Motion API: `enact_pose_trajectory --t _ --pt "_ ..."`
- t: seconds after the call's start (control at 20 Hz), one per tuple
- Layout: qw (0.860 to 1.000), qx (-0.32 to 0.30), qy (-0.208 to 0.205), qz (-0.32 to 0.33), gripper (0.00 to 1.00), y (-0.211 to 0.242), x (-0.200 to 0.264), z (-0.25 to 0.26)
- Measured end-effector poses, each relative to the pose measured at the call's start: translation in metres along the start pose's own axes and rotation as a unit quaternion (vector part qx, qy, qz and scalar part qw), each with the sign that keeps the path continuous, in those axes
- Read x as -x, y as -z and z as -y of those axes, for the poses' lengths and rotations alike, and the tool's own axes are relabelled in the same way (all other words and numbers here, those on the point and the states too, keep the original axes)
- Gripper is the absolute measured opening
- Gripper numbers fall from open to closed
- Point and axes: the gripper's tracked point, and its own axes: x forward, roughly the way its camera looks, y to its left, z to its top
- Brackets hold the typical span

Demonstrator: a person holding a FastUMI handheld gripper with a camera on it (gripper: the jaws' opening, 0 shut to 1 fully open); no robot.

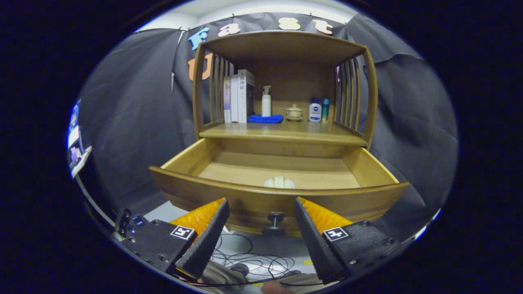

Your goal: Pull open the drawer, take out the items inside it, and place them on the countertop above the cabinet.

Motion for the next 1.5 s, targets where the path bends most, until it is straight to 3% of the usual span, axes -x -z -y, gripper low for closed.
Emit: enact_pose_trajectory --t 0.2,0.55,0.75,1.1,1.35,1.5 --pt "1.000 0.012 -0.013 -0.009 1.00 -0.036 -0.004 0.001" --pt "0.993 0.009 -0.012 -0.120 1.00 -0.045 -0.054 0.006" --pt "0.980 -0.013 -0.010 -0.200 1.00 -0.039 -0.079 0.008" --pt "0.952 -0.015 0.040 -0.302 0.98 -0.017 -0.122 0.029" --pt "0.932 -0.018 0.075 -0.355 0.89 0.008 -0.146 0.044" --pt "0.925 -0.028 0.086 -0.369 0.65 0.018 -0.154 0.048"
